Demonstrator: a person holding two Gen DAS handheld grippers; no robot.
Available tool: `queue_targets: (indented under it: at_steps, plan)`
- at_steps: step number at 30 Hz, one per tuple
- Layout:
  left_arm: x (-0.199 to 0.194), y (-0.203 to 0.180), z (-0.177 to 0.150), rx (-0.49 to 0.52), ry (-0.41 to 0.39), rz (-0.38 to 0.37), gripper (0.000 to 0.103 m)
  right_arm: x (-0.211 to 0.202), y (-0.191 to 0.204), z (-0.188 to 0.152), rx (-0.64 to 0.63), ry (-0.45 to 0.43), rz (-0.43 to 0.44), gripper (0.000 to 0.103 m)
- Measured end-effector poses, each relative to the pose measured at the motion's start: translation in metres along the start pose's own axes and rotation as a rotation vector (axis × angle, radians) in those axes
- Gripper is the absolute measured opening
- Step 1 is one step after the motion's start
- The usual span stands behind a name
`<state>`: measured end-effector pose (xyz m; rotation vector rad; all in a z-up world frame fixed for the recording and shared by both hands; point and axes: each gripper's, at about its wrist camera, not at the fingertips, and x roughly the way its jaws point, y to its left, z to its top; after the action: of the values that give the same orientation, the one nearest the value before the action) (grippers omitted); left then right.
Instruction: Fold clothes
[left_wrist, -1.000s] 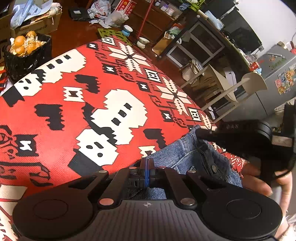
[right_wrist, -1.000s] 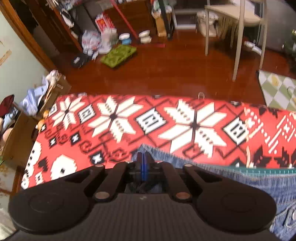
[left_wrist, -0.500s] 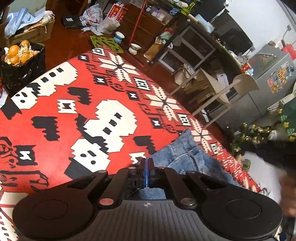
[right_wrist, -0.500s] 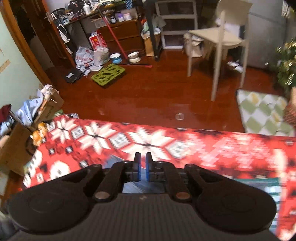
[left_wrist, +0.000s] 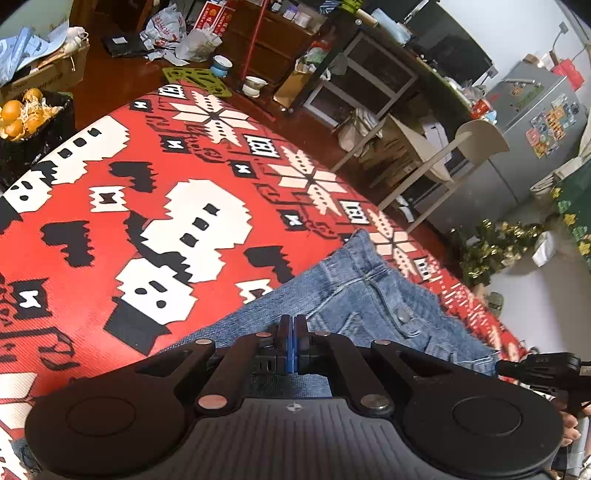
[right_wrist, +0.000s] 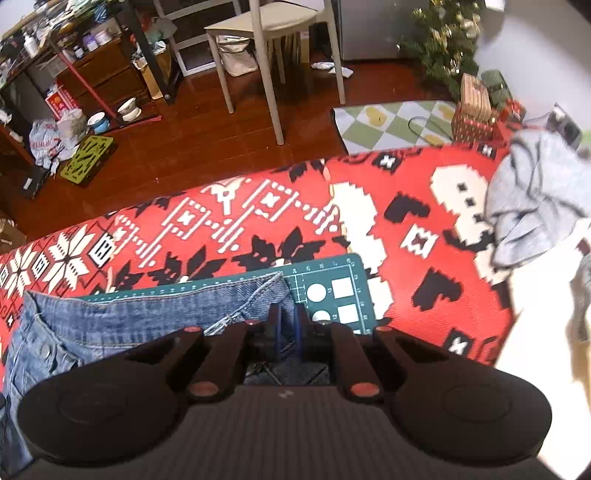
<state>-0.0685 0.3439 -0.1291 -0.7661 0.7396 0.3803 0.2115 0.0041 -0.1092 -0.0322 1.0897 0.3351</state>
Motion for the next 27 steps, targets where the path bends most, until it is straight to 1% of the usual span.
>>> queue_targets:
  at_steps: [3, 6, 9, 10, 14, 16, 18, 20, 22, 27]
  plan:
    - [0.002, -0.002, -0.002, 0.017, 0.001, 0.010, 0.001, 0.013, 0.001, 0.002, 0.008, -0.020, -0.009, 0.008]
    - [0.003, -0.006, -0.004, 0.039, 0.002, 0.014, 0.001, 0.017, 0.000, 0.010, 0.030, -0.030, -0.002, 0.008]
    - [0.005, -0.007, -0.006, 0.049, 0.008, 0.013, 0.001, 0.020, 0.004, 0.015, 0.022, -0.029, -0.059, 0.008]
    - [0.005, -0.008, -0.007, 0.052, 0.007, 0.015, 0.001, 0.018, 0.005, 0.017, 0.026, -0.032, -0.058, 0.008]
    - [0.003, -0.007, -0.005, 0.039, 0.006, 0.007, 0.001, -0.003, 0.008, 0.018, 0.084, -0.066, 0.051, 0.008]
    - [0.004, -0.006, -0.006, 0.034, 0.009, 0.006, 0.001, -0.008, 0.024, 0.014, 0.051, -0.058, 0.115, 0.009]
    - [0.004, -0.006, -0.006, 0.029, 0.012, 0.006, 0.001, -0.002, 0.054, 0.002, -0.019, -0.008, 0.148, 0.009]
    - [0.004, -0.005, -0.006, 0.026, 0.014, 0.006, 0.001, 0.008, 0.086, -0.013, -0.104, 0.029, 0.149, 0.008]
    - [0.003, -0.005, -0.006, 0.024, 0.015, 0.004, 0.001, 0.017, 0.109, -0.022, -0.153, 0.031, 0.148, 0.008]
    - [0.005, 0.003, -0.002, -0.008, 0.027, -0.019, 0.001, 0.031, 0.134, -0.009, -0.144, -0.005, 0.108, 0.007]
